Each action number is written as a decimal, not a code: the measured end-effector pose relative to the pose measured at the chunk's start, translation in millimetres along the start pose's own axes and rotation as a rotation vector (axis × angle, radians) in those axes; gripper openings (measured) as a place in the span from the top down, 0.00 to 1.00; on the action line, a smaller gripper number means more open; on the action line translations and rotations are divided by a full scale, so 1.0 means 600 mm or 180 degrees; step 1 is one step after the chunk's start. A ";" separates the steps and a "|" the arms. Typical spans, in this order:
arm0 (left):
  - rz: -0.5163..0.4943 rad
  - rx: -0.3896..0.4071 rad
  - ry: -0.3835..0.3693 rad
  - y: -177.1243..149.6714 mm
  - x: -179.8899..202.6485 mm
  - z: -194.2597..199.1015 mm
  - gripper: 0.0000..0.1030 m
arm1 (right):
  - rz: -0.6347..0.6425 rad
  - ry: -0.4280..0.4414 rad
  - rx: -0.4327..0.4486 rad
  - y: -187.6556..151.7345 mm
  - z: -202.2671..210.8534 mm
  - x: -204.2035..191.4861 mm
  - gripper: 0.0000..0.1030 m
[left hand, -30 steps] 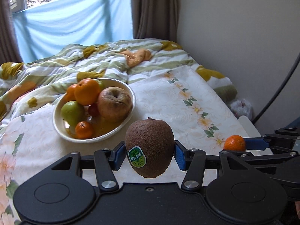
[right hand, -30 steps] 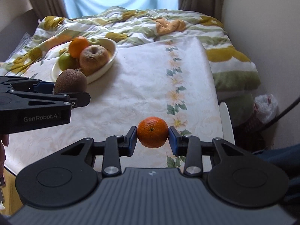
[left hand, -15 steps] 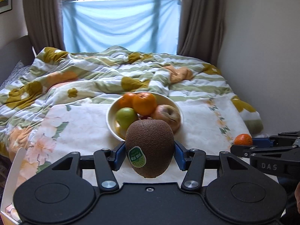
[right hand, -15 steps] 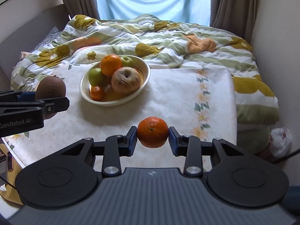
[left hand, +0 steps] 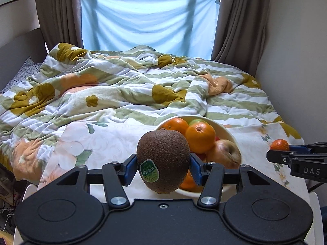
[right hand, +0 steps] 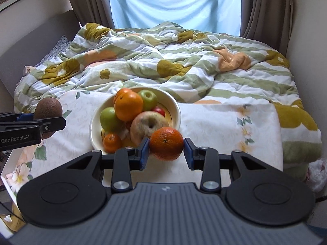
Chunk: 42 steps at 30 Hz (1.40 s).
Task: Organize fruits
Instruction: 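Place the kiwi in the plate with the left tool while the right tool carries the tangerine, then lower the tangerine into the plate and open the right tool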
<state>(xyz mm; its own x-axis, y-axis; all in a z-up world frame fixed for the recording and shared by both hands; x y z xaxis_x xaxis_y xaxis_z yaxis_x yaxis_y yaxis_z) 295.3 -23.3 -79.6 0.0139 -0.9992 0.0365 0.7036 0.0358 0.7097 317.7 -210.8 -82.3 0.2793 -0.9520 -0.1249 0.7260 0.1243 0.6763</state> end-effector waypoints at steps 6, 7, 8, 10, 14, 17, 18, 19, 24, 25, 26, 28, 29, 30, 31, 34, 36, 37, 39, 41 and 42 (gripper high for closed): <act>0.0025 -0.0108 -0.0045 0.031 -0.016 -0.060 0.44 | -0.0017 -0.0029 0.0019 0.048 -0.044 0.004 0.50; 0.0018 -0.0126 -0.0050 0.035 -0.019 -0.070 0.44 | -0.0018 -0.0039 0.0019 0.054 -0.051 0.005 0.50; 0.0014 -0.0145 -0.0052 0.037 -0.020 -0.081 0.44 | -0.0019 -0.0047 0.0017 0.059 -0.058 0.006 0.50; 0.0016 -0.0188 -0.0068 0.043 -0.024 -0.104 0.44 | -0.0034 -0.0068 0.0011 0.067 -0.071 0.009 0.50; 0.0017 -0.0287 -0.0091 0.049 -0.029 -0.149 0.44 | -0.0076 -0.0103 -0.0025 0.076 -0.096 0.017 0.50; 0.0001 -0.0365 -0.0113 0.051 -0.031 -0.177 0.44 | -0.0108 -0.0131 -0.0068 0.079 -0.113 0.025 0.50; -0.0012 -0.0390 -0.0117 0.051 -0.031 -0.184 0.44 | -0.0121 -0.0140 -0.0081 0.078 -0.118 0.027 0.50; -0.0020 -0.0425 -0.0128 0.050 -0.031 -0.192 0.44 | -0.0133 -0.0150 -0.0093 0.079 -0.123 0.029 0.50; -0.0044 -0.0499 -0.0198 0.050 -0.031 -0.209 0.44 | -0.0181 -0.0190 -0.0132 0.078 -0.141 0.037 0.50; -0.0042 -0.0512 -0.0211 0.050 -0.032 -0.211 0.44 | -0.0188 -0.0197 -0.0139 0.078 -0.144 0.038 0.50; -0.0032 -0.0513 -0.0220 0.049 -0.032 -0.211 0.44 | -0.0195 -0.0201 -0.0145 0.078 -0.147 0.038 0.50; -0.0053 -0.0488 -0.0245 0.050 -0.031 -0.212 0.40 | -0.0215 -0.0205 -0.0154 0.078 -0.152 0.038 0.50; -0.0071 -0.0465 -0.0254 0.053 -0.031 -0.210 0.35 | -0.0228 -0.0208 -0.0158 0.079 -0.154 0.039 0.50; -0.0089 -0.0432 -0.0256 0.056 -0.031 -0.208 0.24 | -0.0238 -0.0210 -0.0163 0.079 -0.156 0.039 0.50; -0.0103 -0.0396 -0.0248 0.059 -0.032 -0.205 0.14 | -0.0239 -0.0214 -0.0169 0.080 -0.159 0.040 0.50; -0.0133 -0.0311 -0.0237 0.068 -0.035 -0.194 0.13 | -0.0225 -0.0219 -0.0189 0.079 -0.164 0.037 0.50; -0.0149 -0.0290 -0.0215 0.071 -0.040 -0.188 0.13 | -0.0229 -0.0218 -0.0189 0.080 -0.164 0.037 0.50; -0.0155 -0.0276 -0.0211 0.071 -0.043 -0.183 0.12 | -0.0232 -0.0213 -0.0188 0.081 -0.165 0.036 0.50; -0.0141 -0.0257 -0.0214 0.072 -0.048 -0.174 0.12 | -0.0222 -0.0208 -0.0182 0.084 -0.167 0.034 0.50; -0.0140 -0.0246 -0.0203 0.070 -0.054 -0.165 0.10 | -0.0195 -0.0209 -0.0180 0.088 -0.170 0.031 0.50; -0.0147 -0.0241 -0.0182 0.068 -0.056 -0.161 0.09 | -0.0187 -0.0207 -0.0185 0.091 -0.173 0.030 0.50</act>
Point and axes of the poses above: each gripper's, at about its wrist camera, not at the fingertips, and z roughly against the way its jaws point, x to its right, y to its top, the point moved 10 cm from there along -z, roughly the way its jaws point, and after that the axes turned 1 degree about -z, right-handed, at the moved point
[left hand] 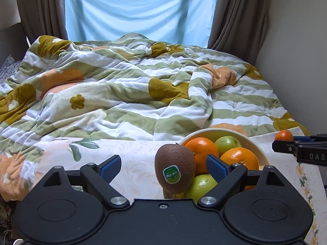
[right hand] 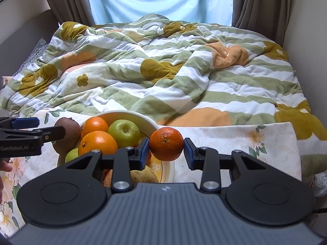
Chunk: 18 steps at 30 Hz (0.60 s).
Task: Organize fruits
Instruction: 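Lower the tangerine into the plate and open the right tool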
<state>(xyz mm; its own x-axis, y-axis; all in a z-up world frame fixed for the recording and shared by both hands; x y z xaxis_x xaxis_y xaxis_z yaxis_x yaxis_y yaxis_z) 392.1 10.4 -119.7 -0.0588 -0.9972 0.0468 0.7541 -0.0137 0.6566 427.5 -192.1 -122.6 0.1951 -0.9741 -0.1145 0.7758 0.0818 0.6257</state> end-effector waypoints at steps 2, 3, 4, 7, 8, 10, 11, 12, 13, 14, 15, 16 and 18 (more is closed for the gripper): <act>0.0003 -0.0002 0.0039 -0.006 -0.005 0.007 0.09 | 0.0005 0.0018 -0.0007 0.005 -0.006 -0.002 0.50; 0.0018 0.0002 0.0041 -0.009 -0.007 0.010 0.09 | 0.0011 0.0025 -0.0018 0.007 -0.009 -0.002 0.50; 0.0035 0.0008 0.0037 -0.011 -0.009 0.014 0.08 | 0.0015 0.0023 -0.0035 0.008 -0.015 -0.001 0.50; 0.0060 0.0026 0.0078 -0.021 -0.014 0.025 0.03 | 0.0004 0.0041 -0.0106 0.008 -0.031 0.000 0.50; 0.0055 0.0027 0.0103 -0.025 -0.016 0.029 0.03 | -0.0011 0.0055 -0.0130 0.008 -0.036 0.001 0.50; 0.0050 0.0027 0.0133 -0.034 -0.018 0.035 0.03 | -0.0047 0.0086 -0.0166 0.007 -0.045 0.001 0.50; 0.0054 0.0026 0.0140 -0.038 -0.019 0.037 0.03 | -0.0057 0.0093 -0.0178 0.006 -0.049 0.001 0.50; 0.0064 0.0027 0.0145 -0.041 -0.019 0.039 0.03 | -0.0065 0.0089 -0.0190 0.005 -0.054 0.001 0.50; 0.0071 0.0028 0.0153 -0.045 -0.019 0.041 0.03 | -0.0072 0.0085 -0.0205 0.004 -0.057 0.002 0.50; 0.0074 0.0026 0.0170 -0.048 -0.021 0.043 0.03 | -0.0086 0.0096 -0.0217 0.003 -0.061 0.002 0.50; 0.0074 0.0028 0.0188 -0.051 -0.022 0.045 0.03 | -0.0103 0.0115 -0.0227 0.003 -0.063 0.002 0.50; 0.0076 0.0027 0.0207 -0.054 -0.023 0.046 0.03 | -0.0116 0.0130 -0.0240 0.002 -0.065 0.002 0.50; 0.0089 0.0036 0.0216 -0.058 -0.025 0.050 0.03 | -0.0138 0.0162 -0.0264 0.000 -0.069 -0.001 0.50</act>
Point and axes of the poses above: each gripper's, at about its wrist camera, not at the fingertips, and z roughly against the way its jaws point, x to its right, y to its top, the point moved 10 cm from there along -z, roughly the way its jaws point, and after that the axes turned 1 degree about -z, right-handed, at the moved point
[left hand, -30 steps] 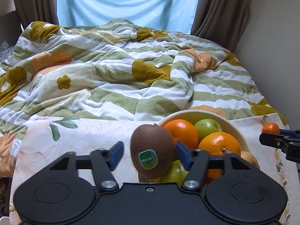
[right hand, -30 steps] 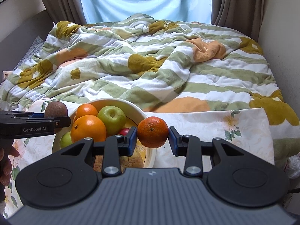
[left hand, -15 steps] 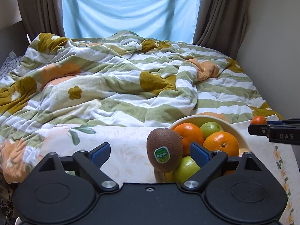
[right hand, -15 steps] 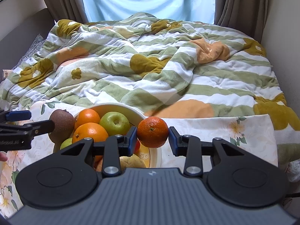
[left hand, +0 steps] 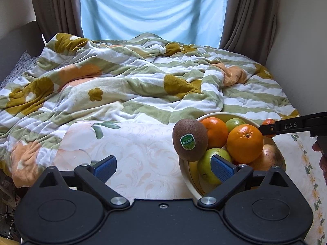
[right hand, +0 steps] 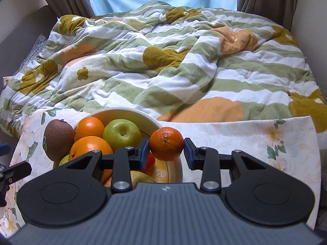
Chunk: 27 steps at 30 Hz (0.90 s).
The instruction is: Organize fruits
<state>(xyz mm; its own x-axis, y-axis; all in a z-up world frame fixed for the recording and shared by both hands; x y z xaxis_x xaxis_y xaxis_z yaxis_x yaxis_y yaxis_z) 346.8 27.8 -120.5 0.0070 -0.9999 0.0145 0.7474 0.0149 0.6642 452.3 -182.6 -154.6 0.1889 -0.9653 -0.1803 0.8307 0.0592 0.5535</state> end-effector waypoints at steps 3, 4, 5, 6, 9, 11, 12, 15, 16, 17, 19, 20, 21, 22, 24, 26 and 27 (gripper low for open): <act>0.0043 0.0015 -0.0015 -0.004 -0.001 0.003 0.03 | -0.0010 0.0056 -0.0010 -0.001 -0.002 -0.007 0.50; 0.0043 0.0015 -0.0009 -0.006 -0.001 0.003 0.03 | -0.0003 0.0072 -0.0004 0.000 -0.002 -0.010 0.50; 0.0038 0.0014 0.0002 -0.008 -0.001 0.004 0.03 | 0.0009 0.0084 0.0006 0.000 -0.002 -0.012 0.50; 0.0038 0.0015 0.0006 -0.009 -0.001 0.004 0.03 | 0.0023 0.0088 0.0015 0.001 -0.003 -0.015 0.50; 0.0042 0.0018 0.0008 -0.014 -0.001 0.008 0.03 | 0.0084 0.0122 0.0043 0.004 -0.006 -0.024 0.49; 0.0040 0.0022 0.0011 -0.017 -0.001 0.011 0.03 | 0.0122 0.0164 0.0113 0.010 -0.002 -0.029 0.32; 0.0043 0.0022 0.0008 -0.018 -0.001 0.012 0.03 | 0.0124 0.0158 0.0136 0.011 0.001 -0.030 0.25; 0.0045 0.0030 -0.0005 -0.021 0.002 0.020 0.03 | 0.0071 0.0078 0.0246 0.016 0.012 -0.025 0.07; 0.0044 0.0037 -0.0007 -0.022 0.003 0.024 0.03 | 0.0044 0.0085 0.0261 0.016 0.016 -0.023 0.07; 0.0045 0.0049 -0.0010 -0.022 0.005 0.029 0.03 | 0.0018 0.0087 0.0262 0.016 0.021 -0.021 0.07; 0.0055 0.0079 -0.0023 -0.022 0.010 0.042 0.03 | -0.0016 0.0067 0.0271 0.015 0.032 -0.018 0.07; 0.0058 0.0100 -0.0028 -0.021 0.013 0.052 0.03 | -0.0027 0.0068 0.0292 0.014 0.043 -0.017 0.07; 0.0058 0.0120 -0.0027 -0.021 0.015 0.061 0.03 | -0.0034 0.0072 0.0318 0.013 0.054 -0.016 0.07; 0.0058 0.0143 -0.0030 -0.021 0.018 0.070 0.03 | -0.0036 0.0072 0.0350 0.012 0.068 -0.016 0.07; 0.0051 0.0204 -0.0039 -0.021 0.026 0.093 0.03 | -0.0024 0.0048 0.0404 0.009 0.097 -0.015 0.07; 0.0025 0.0270 -0.0026 -0.022 0.035 0.119 0.03 | 0.0004 0.0008 0.0466 0.003 0.130 -0.015 0.07; 0.0014 0.0302 -0.0019 -0.025 0.039 0.133 0.03 | 0.0023 -0.0023 0.0498 -0.002 0.149 -0.016 0.07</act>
Point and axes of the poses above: each gripper's, at about its wrist camera, not at the fingertips, and z roughly against the way its jaws point, x to its right, y to its top, the point moved 10 cm from there along -z, roughly the way its jaws point, and after that the axes turned 1 degree about -z, right-handed, at the moved point
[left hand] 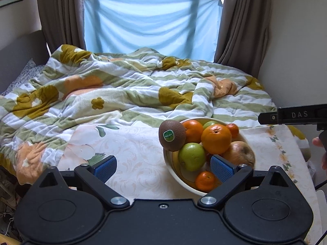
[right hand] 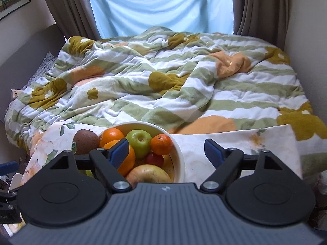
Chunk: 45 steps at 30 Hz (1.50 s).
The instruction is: Organize fruits
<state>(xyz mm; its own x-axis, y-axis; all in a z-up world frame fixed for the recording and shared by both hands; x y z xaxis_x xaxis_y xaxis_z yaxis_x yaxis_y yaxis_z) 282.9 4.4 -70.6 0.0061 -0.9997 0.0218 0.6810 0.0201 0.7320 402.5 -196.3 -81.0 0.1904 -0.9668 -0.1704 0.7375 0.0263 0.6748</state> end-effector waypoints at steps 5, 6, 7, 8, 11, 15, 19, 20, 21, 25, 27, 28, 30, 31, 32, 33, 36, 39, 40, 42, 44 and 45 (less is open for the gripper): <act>0.0067 0.0238 -0.0059 -0.005 0.024 0.082 0.03 | 0.0114 -0.0001 0.0106 -0.030 0.102 -0.012 0.06; 0.0069 0.0287 -0.0061 -0.006 0.030 0.099 0.03 | 0.0124 -0.0003 0.0123 -0.036 0.123 -0.012 0.06; 0.0062 0.0319 -0.0060 -0.008 0.035 0.115 0.02 | 0.0135 -0.0012 0.0159 -0.042 0.146 -0.013 0.06; 0.0052 0.0340 -0.0051 -0.011 0.041 0.131 0.02 | 0.0145 -0.0017 0.0199 -0.048 0.167 -0.014 0.05; 0.0012 0.0413 -0.0017 -0.021 0.051 0.173 0.00 | 0.0154 -0.0081 0.0286 -0.070 0.229 -0.013 0.00; -0.0085 0.0452 0.0035 -0.041 0.057 0.213 0.00 | 0.0157 -0.0189 0.0370 -0.106 0.294 -0.014 0.00; -0.0151 0.0482 0.0102 -0.058 0.052 0.241 0.00 | 0.0188 -0.0337 0.0415 -0.146 0.335 -0.020 0.00; -0.0158 0.0494 0.0100 -0.064 0.049 0.248 0.00 | 0.0200 -0.0372 0.0421 -0.157 0.343 -0.024 0.00; -0.0165 0.0501 0.0087 -0.068 0.047 0.252 0.00 | 0.0219 -0.0406 0.0424 -0.169 0.349 -0.027 0.00; -0.0210 0.0513 0.0068 -0.082 0.037 0.260 0.00 | 0.0206 -0.0501 0.0428 -0.203 0.364 -0.033 0.00; -0.0225 0.0514 0.0054 -0.088 0.033 0.261 0.00 | 0.0161 -0.0543 0.0408 -0.214 0.366 -0.034 0.00; -0.0229 0.0522 0.0052 -0.089 0.031 0.261 0.00 | 0.0143 -0.0556 0.0398 -0.221 0.367 -0.034 0.00; -0.0229 0.0520 0.0045 -0.092 0.028 0.260 0.00 | 0.0124 -0.0597 0.0386 -0.228 0.367 -0.036 0.00; -0.0228 0.0522 0.0038 -0.092 0.027 0.259 0.00 | 0.0122 -0.0619 0.0377 -0.231 0.366 -0.037 0.00; -0.0232 0.0524 0.0026 -0.093 0.027 0.258 0.00 | 0.0119 -0.0630 0.0370 -0.233 0.364 -0.038 0.00; -0.0244 0.0524 0.0016 -0.093 0.027 0.257 0.00 | 0.0105 -0.0634 0.0367 -0.234 0.364 -0.039 0.00; -0.0274 0.0516 -0.0014 -0.096 0.026 0.255 0.00 | 0.0046 -0.0634 0.0370 -0.237 0.363 -0.042 0.00; -0.0286 0.0512 -0.0030 -0.098 0.025 0.255 0.00 | 0.0016 -0.0653 0.0374 -0.238 0.363 -0.043 0.00; -0.0286 0.0515 -0.0030 -0.098 0.024 0.255 0.00 | 0.0011 -0.0661 0.0375 -0.238 0.363 -0.044 0.00; -0.0279 0.0507 -0.0032 -0.099 0.022 0.254 0.00 | 0.0002 -0.0678 0.0375 -0.239 0.363 -0.045 0.00; -0.0265 0.0536 -0.0027 -0.099 0.018 0.256 0.00 | -0.0015 -0.0689 0.0378 -0.240 0.364 -0.047 0.00; -0.0274 0.0542 -0.0041 -0.098 0.018 0.256 0.00 | -0.0021 -0.0693 0.0375 -0.240 0.364 -0.048 0.00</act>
<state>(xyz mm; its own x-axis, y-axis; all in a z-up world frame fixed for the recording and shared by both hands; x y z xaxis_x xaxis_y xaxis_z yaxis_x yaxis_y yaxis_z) 130.1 -5.8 -8.8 -0.0569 -0.9977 -0.0380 0.5448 -0.0630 0.8362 149.6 -227.4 -16.5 0.0323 -0.9992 -0.0249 0.6552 0.0024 0.7554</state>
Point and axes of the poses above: each gripper's, at about its wrist camera, not at the fingertips, and z roughly against the way its jaws point, x to its right, y to its top, the point moved 10 cm from there along -z, roughly the way its jaws point, and after that the axes turned 1 degree about -z, right-handed, at the moved point
